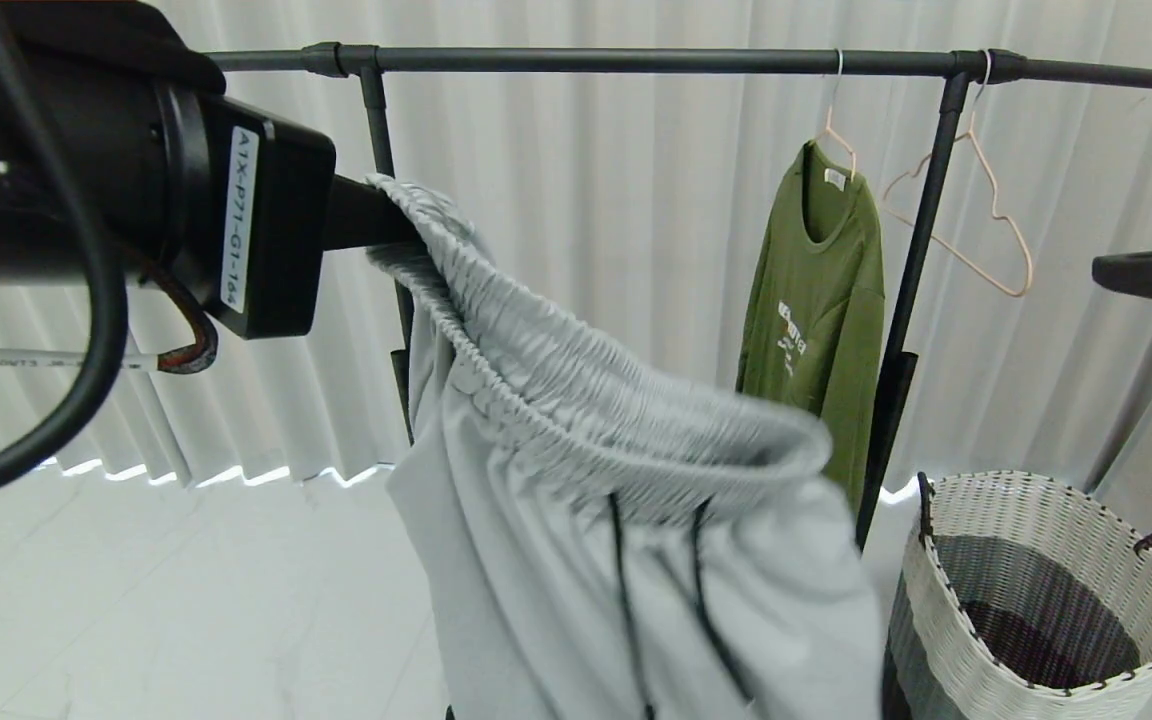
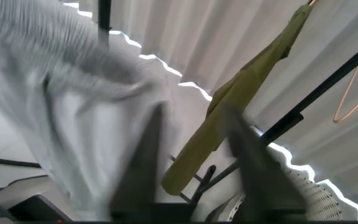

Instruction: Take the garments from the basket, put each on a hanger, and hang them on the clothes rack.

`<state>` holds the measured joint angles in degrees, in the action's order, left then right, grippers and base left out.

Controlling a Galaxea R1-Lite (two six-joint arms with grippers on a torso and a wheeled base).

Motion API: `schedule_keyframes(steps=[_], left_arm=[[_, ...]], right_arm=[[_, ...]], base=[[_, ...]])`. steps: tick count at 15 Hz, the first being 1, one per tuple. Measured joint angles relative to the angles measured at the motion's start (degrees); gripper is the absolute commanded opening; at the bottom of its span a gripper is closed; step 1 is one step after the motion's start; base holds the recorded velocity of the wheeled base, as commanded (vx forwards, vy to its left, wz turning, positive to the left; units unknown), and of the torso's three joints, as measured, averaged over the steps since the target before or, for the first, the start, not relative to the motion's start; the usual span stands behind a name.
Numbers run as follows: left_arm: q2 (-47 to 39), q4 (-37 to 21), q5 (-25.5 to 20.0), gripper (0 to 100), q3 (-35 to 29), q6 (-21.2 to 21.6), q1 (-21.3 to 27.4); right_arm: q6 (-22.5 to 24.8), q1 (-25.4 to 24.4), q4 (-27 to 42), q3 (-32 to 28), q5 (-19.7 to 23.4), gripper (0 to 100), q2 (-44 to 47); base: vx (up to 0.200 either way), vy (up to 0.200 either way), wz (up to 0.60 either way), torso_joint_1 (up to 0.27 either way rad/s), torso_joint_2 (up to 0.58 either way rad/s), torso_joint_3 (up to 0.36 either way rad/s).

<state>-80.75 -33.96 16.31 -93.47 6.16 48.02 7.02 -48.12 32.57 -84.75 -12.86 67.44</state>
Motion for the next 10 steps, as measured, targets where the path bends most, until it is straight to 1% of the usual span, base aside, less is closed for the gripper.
schedule_keyframes(steps=[2, 5, 7, 8, 10], left_arm=[[-0.10, 0.05, 0.09, 0, 0.02, 0.09, -1.28], [-0.01, 0.11, 3.32, 0, 0.66, 0.65, -2.77], [0.22, 0.05, 4.71, 0, 1.54, 1.23, -5.06], [0.46, 0.09, 4.79, 0, 2.26, 1.72, -7.39], [1.38, 0.16, 4.24, 0, 6.06, 2.21, -13.18]], right_arm=[[0.00, 0.00, -0.04, 1.12, 0.00, 100, -0.84], [0.06, 1.57, 1.00, 3.50, -0.57, 100, -2.69], [0.52, 6.50, 6.80, 4.55, -2.90, 100, -3.68], [0.80, 9.80, 9.52, 4.92, -4.33, 100, -4.10], [1.18, 16.86, 11.04, 6.94, -5.58, 100, -5.01]], base=[[0.000, 0.000, 0.00, 0.000, 0.00, 0.000], [0.000, 0.000, 0.00, 0.000, 0.00, 0.000], [0.000, 0.000, 0.00, 0.000, 0.00, 0.000], [0.000, 0.000, 0.00, 0.000, 0.00, 0.000], [0.000, 0.000, 0.00, 0.000, 0.00, 0.000]])
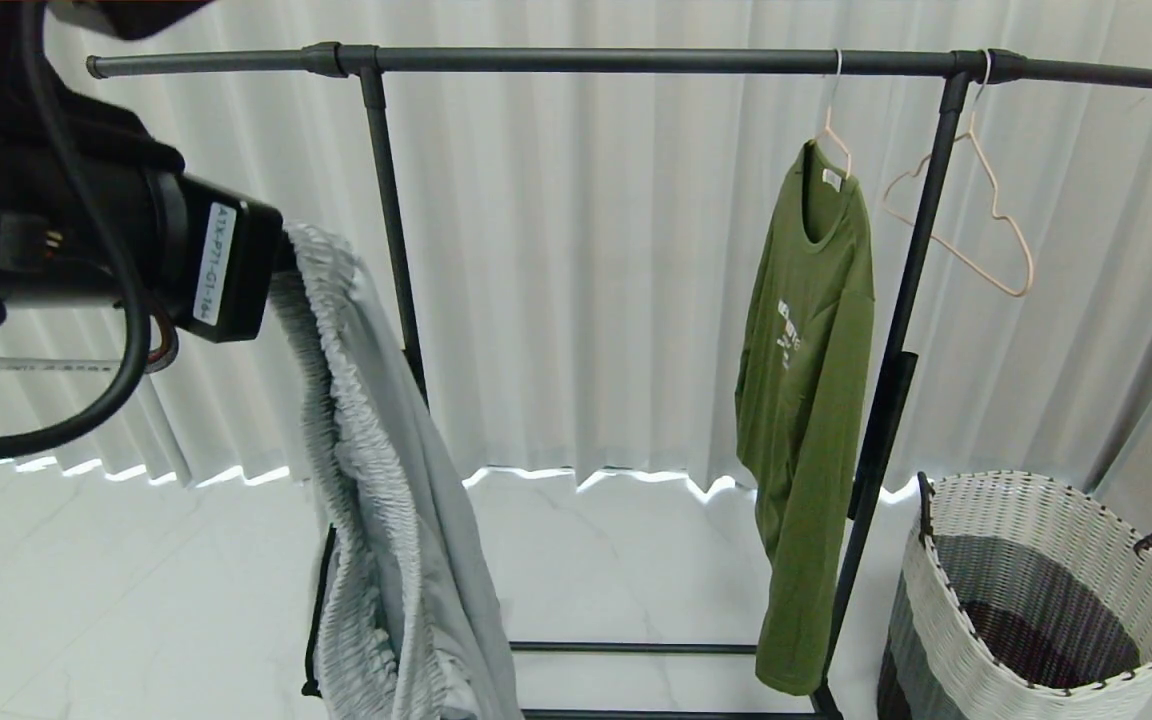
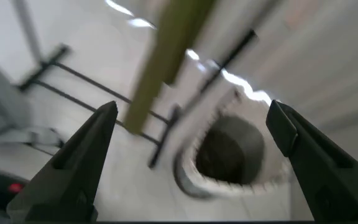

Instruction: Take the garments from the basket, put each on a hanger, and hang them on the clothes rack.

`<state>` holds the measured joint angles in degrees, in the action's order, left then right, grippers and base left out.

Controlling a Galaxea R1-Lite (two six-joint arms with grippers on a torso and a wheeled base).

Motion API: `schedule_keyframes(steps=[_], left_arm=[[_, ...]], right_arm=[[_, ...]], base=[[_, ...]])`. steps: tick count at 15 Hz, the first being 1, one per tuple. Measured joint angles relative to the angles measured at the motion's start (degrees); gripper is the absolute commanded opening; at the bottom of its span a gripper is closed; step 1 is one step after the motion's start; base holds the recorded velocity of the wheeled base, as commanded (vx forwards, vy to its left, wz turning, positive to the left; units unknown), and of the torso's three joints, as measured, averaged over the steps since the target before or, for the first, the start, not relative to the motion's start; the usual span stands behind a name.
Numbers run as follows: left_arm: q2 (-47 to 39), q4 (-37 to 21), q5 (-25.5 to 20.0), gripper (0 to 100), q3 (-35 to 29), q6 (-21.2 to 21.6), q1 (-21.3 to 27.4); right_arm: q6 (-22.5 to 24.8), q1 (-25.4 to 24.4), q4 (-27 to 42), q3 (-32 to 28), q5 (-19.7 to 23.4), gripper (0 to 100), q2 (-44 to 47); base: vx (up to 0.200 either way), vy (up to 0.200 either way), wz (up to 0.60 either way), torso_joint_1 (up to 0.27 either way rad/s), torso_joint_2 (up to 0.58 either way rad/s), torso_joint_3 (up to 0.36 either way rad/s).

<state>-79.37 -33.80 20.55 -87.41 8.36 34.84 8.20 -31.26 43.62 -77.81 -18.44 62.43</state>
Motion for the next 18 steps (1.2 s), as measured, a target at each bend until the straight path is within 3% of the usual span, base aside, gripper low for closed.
schedule_keyframes(steps=[4, 10, 15, 18], left_arm=[[4.32, 1.13, -3.51, 0, 13.32, -0.32, -7.91], [11.54, 12.00, -2.99, 0, 33.24, -1.96, -7.83], [13.20, 16.79, -8.07, 0, 35.32, -3.01, -8.02], [13.34, 17.64, -8.33, 0, 36.45, -3.08, -7.89]], right_arm=[[4.60, 11.93, -2.34, 8.28, -0.82, 100, -1.57], [6.05, 18.64, -10.05, 19.71, -0.82, 100, -4.52], [5.69, 19.54, -10.34, 21.87, -0.63, 100, -5.44], [4.63, 20.08, -10.50, 22.11, -0.44, 100, -5.46]], base=[[0.000, 0.000, 0.00, 0.000, 0.00, 0.000], [0.000, 0.000, 0.00, 0.000, 0.00, 0.000], [0.000, 0.000, 0.00, 0.018, -0.09, -0.072], [0.000, 0.000, 0.00, 0.119, -0.40, -0.273]])
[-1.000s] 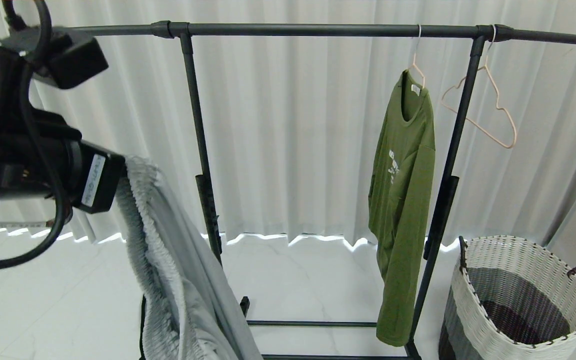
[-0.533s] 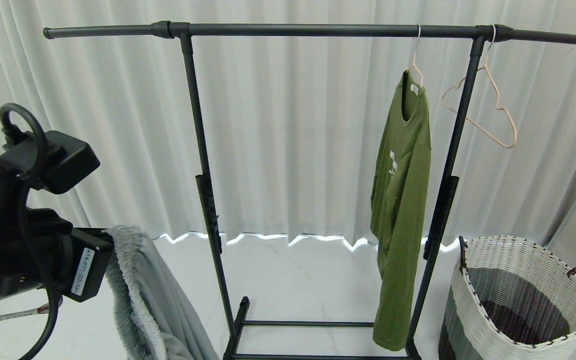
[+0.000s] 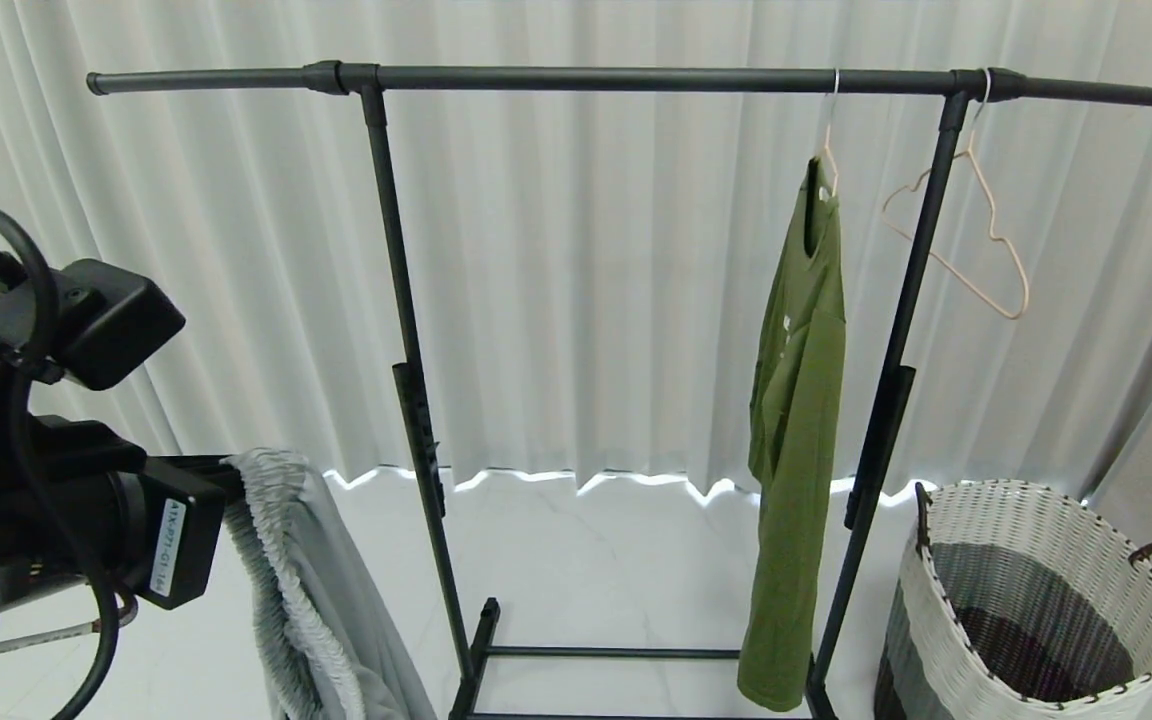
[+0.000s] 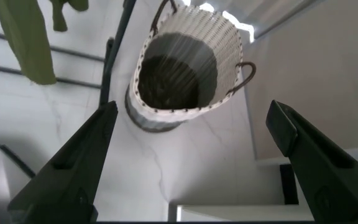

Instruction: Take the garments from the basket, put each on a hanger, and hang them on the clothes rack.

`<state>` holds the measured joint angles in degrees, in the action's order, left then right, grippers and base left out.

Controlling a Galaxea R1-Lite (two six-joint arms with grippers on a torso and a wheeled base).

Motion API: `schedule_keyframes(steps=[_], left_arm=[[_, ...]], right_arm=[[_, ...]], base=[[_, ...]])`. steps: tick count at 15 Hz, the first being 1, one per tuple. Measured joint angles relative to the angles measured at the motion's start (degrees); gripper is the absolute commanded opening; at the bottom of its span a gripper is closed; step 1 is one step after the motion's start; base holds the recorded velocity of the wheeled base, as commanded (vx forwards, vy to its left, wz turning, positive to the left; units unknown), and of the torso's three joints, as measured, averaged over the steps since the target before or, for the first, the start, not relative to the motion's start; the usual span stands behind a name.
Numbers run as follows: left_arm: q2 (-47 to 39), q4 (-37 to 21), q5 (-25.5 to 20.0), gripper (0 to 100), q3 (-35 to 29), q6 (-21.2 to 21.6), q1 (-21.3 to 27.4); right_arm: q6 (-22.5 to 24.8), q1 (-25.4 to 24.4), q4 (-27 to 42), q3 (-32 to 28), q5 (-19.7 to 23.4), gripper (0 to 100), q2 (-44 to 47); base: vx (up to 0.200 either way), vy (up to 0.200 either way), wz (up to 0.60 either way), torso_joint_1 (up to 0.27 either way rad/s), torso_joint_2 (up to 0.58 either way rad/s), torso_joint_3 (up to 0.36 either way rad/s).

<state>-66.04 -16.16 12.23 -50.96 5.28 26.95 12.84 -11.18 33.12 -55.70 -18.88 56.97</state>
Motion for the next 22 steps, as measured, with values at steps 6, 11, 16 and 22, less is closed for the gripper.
schedule_keyframes(steps=[6, 11, 16, 22], left_arm=[[0.35, 5.79, 0.24, 0, 2.26, 2.11, -0.06], [0.52, 6.27, 0.24, 0, 2.39, 4.02, 0.00], [0.94, 6.24, 0.30, 0, 2.61, 4.07, 0.05], [1.54, 6.23, 1.05, 0, 3.17, 5.39, 0.00]], right_arm=[[-6.77, 0.21, -6.03, 1.01, 1.60, 100, 1.05], [-12.15, 0.22, -8.52, 1.02, 2.06, 100, 2.88], [-14.62, 0.22, -8.50, 1.01, 1.95, 100, 4.47], [-14.23, 0.21, -8.50, 1.16, 1.84, 100, 4.78]], base=[[0.000, 0.000, 0.00, 0.170, -0.46, -0.287], [0.000, 0.000, 0.00, 0.202, -0.48, -0.280], [0.000, 0.000, 0.00, 0.227, -0.50, -0.279], [0.000, -0.067, 0.00, 0.054, -0.11, -0.061]])
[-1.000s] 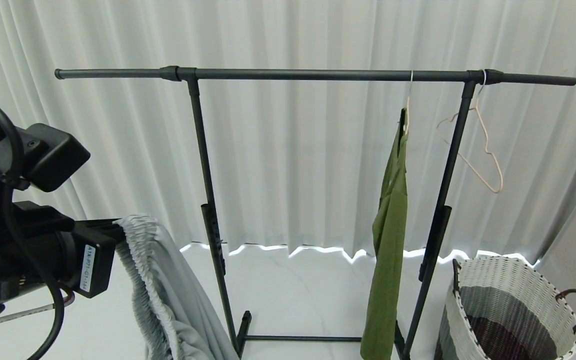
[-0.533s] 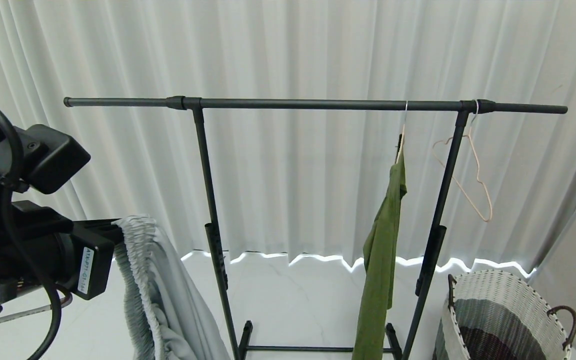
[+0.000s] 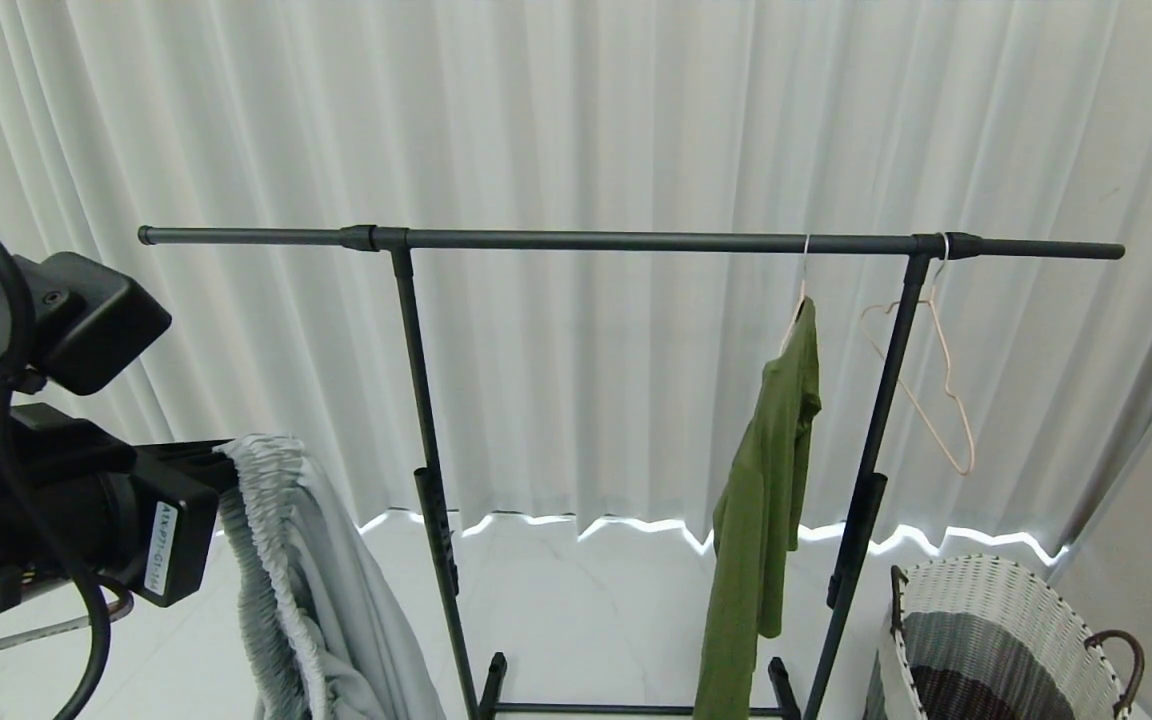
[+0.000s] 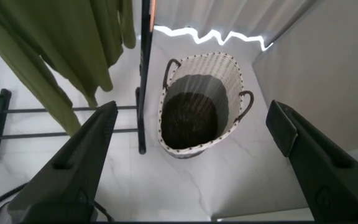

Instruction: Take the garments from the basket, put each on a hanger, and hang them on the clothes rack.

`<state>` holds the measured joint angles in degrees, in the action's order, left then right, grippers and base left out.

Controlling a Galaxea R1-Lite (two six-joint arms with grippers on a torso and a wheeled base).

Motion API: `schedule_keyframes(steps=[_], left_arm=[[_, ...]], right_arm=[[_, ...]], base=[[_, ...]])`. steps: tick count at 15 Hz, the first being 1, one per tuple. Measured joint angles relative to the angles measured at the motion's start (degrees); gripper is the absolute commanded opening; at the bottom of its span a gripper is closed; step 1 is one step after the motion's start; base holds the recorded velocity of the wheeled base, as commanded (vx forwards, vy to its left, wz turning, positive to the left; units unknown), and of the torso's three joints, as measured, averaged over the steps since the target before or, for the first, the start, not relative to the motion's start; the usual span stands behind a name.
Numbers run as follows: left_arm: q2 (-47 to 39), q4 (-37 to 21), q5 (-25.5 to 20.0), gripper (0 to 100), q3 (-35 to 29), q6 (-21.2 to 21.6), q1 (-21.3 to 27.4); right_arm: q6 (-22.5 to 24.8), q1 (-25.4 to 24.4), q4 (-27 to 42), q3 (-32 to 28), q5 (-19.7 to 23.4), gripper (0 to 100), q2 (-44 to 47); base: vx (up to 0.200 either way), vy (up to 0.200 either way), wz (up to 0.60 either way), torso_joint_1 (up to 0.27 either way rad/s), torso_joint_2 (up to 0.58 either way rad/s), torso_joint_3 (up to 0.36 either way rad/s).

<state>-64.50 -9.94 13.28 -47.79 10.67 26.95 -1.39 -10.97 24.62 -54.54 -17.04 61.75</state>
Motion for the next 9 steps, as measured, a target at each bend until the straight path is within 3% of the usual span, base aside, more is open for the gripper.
schedule_keyframes(steps=[6, 9], left_arm=[[0.41, -0.02, -0.01, 0, 0.72, 0.24, 0.05], [0.50, 0.09, -0.06, 0, 0.77, 0.24, 0.09]], right_arm=[[0.05, 0.00, 0.02, 0.07, -0.04, 100, -0.11], [0.06, 0.04, 0.06, 0.05, -0.06, 100, -0.04]], base=[[0.000, -0.200, 0.00, 0.009, 0.00, 0.004], [0.000, 0.000, 0.00, 0.000, 0.00, 0.000]])
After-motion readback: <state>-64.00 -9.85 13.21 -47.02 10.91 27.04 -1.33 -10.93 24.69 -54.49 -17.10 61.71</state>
